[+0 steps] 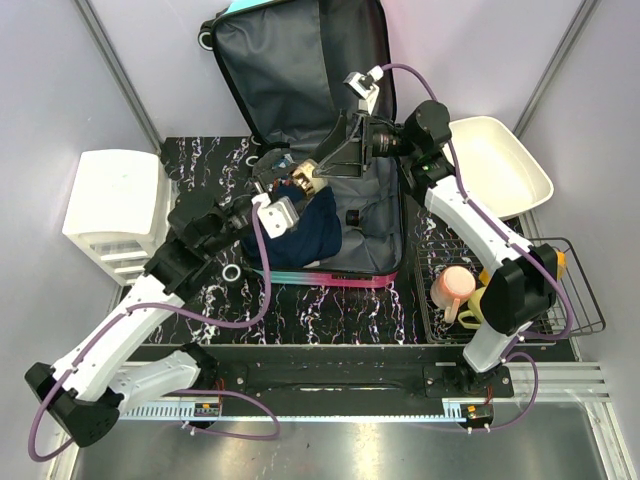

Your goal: Open, take out, and arrange the luggage

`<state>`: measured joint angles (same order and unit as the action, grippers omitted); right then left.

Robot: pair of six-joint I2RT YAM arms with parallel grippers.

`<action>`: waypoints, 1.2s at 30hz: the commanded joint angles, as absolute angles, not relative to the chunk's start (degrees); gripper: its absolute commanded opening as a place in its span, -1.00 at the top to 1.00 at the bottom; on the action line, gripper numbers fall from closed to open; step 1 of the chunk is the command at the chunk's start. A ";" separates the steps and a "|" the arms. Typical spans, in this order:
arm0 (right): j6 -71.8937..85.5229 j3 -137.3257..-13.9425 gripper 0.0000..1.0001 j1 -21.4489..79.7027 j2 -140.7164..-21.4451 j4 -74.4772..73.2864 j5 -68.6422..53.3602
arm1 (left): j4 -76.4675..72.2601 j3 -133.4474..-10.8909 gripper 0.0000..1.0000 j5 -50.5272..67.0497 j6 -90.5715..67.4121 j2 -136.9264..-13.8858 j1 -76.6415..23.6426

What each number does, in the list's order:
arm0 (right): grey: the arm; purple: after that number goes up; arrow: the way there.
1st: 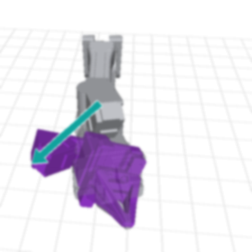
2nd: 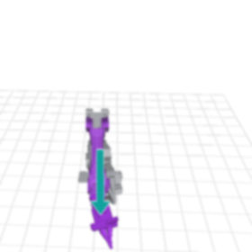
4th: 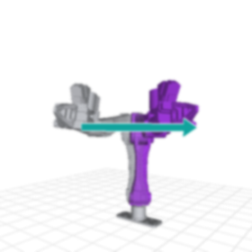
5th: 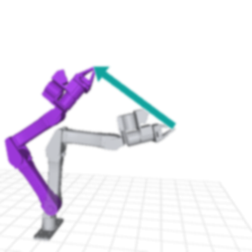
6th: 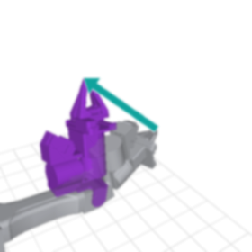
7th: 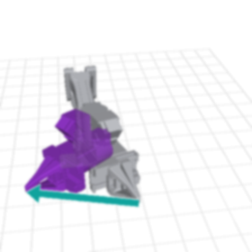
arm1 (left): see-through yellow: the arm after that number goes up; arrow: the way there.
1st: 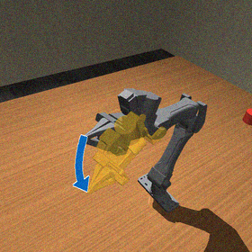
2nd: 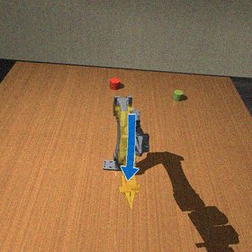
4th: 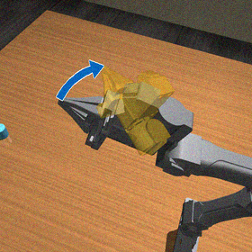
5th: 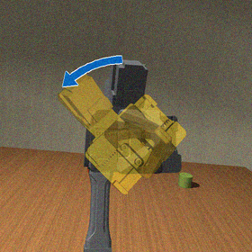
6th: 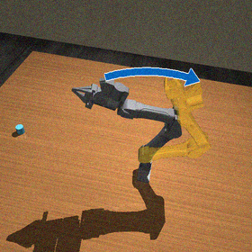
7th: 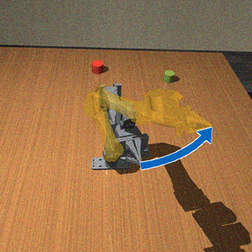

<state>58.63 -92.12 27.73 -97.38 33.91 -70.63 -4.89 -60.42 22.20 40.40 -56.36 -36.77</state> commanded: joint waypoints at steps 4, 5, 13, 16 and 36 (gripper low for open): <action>48.81 -93.69 -0.99 23.30 -95.45 24.65 -63.55 | 20.70 -69.68 0.73 17.75 34.02 -50.54 -32.53; 46.60 -94.04 -1.00 22.86 -95.19 22.43 -63.11 | 23.44 -70.65 0.74 17.93 33.06 -50.28 -29.30; 30.59 -94.31 -1.00 21.18 -93.60 7.74 -61.26 | 57.77 -91.27 1.00 10.65 27.68 -58.25 -11.71; 28.92 -93.43 -0.99 21.09 -93.25 7.03 -61.70 | 66.24 -97.88 1.00 11.51 27.95 -63.36 -0.48; 24.35 -94.39 -0.99 19.60 -93.60 0.36 -65.74 | 82.88 -122.08 1.00 10.28 21.01 -89.12 35.41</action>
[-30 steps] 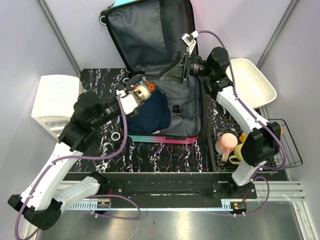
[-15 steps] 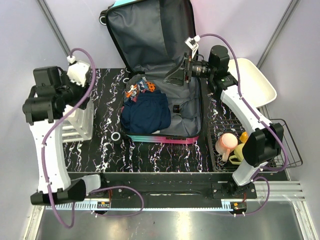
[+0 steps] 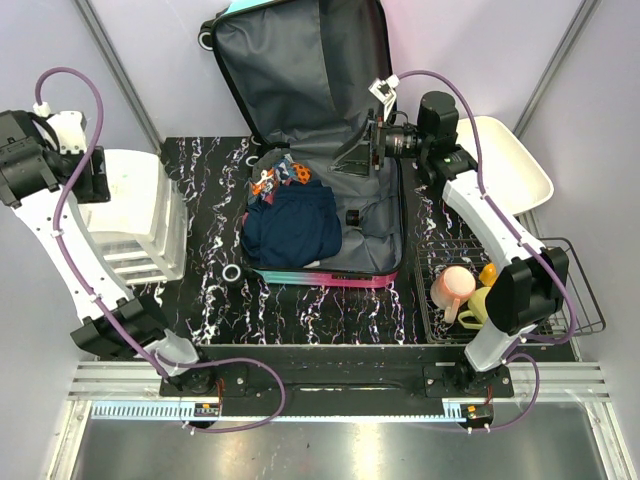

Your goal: Open, take out, and arrange the luggage

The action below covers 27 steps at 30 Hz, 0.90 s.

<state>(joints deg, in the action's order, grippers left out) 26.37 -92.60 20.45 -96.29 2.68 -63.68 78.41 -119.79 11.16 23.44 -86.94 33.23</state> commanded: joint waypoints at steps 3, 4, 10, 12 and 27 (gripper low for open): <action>22.33 -95.79 -0.99 18.99 -94.04 -3.51 -65.74 | 82.09 -121.99 1.00 10.02 20.31 -90.35 36.82; 21.98 -96.15 -0.99 18.81 -94.04 -4.39 -65.92 | 82.09 -121.64 1.00 9.85 20.22 -90.61 37.00; 21.97 -96.59 -0.99 18.28 -94.75 -5.01 -65.92 | 80.42 -118.48 1.00 8.88 20.13 -91.67 37.53; 21.89 -96.50 -0.99 18.37 -95.01 -5.10 -66.01 | 80.07 -117.69 1.00 9.14 20.13 -92.28 37.62; 21.53 -96.68 -0.99 17.93 -95.36 -5.89 -65.66 | 74.71 -112.67 0.26 5.01 21.00 -94.83 37.79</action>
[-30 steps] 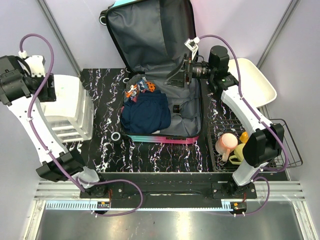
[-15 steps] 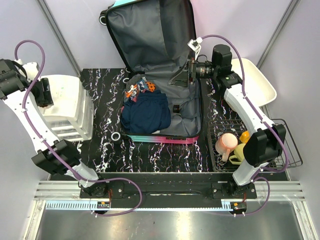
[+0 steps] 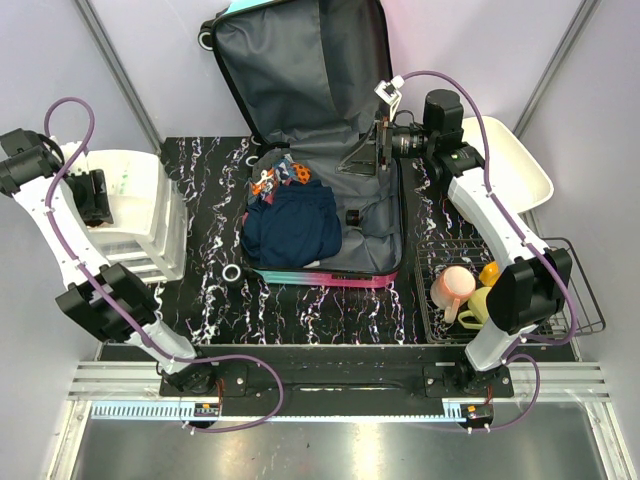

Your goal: Open, take out, and arrange the luggage

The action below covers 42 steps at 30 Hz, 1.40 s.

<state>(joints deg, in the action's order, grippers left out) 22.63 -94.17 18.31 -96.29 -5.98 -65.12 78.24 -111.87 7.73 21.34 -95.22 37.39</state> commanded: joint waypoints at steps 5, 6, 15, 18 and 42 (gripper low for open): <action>21.27 -96.33 -0.99 17.84 -95.10 -6.42 -65.30 | 74.36 -113.99 -0.21 4.22 21.44 -95.54 37.79; 21.10 -96.24 -0.99 17.84 -95.10 -6.76 -65.22 | 74.27 -114.78 -0.36 3.87 21.45 -95.71 37.79; 20.48 -96.50 -0.99 17.58 -95.19 -7.82 -64.60 | 75.23 -122.15 -0.98 4.30 21.97 -95.45 37.88; 16.38 -97.03 -0.99 16.70 -95.27 -12.80 -63.55 | 76.20 -125.33 -0.94 7.29 21.80 -94.05 37.01; -43.58 -94.66 -0.68 19.24 -109.59 -38.94 -27.60 | 68.73 -102.83 -0.98 32.52 23.29 -75.24 17.58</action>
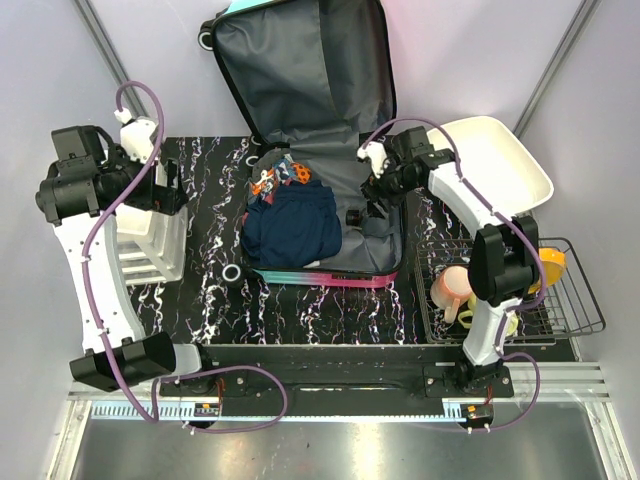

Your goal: Open, take out, and arrange the luggage

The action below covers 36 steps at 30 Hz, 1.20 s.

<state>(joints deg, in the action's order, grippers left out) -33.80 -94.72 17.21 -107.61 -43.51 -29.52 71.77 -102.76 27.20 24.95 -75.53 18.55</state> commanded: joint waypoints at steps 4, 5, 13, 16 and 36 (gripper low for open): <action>-48.16 -94.40 -0.48 20.12 -112.67 -36.65 -28.12 | 68.73 -101.17 -0.98 34.28 22.15 -74.80 16.88; -49.47 -94.39 -0.40 20.21 -113.20 -35.69 -28.04 | 68.64 -100.73 -0.98 34.45 22.06 -74.45 16.70; -51.33 -93.52 -0.24 22.23 -116.89 -30.42 -27.60 | 67.50 -97.03 -0.98 34.19 22.24 -72.60 16.70; -51.68 -93.95 -0.24 22.94 -118.56 -29.44 -27.33 | 67.50 -96.68 -0.98 34.54 21.97 -72.95 16.70; -54.23 -95.71 -0.27 23.91 -124.63 -29.36 -24.70 | 66.97 -97.74 -0.98 35.24 21.36 -76.03 16.61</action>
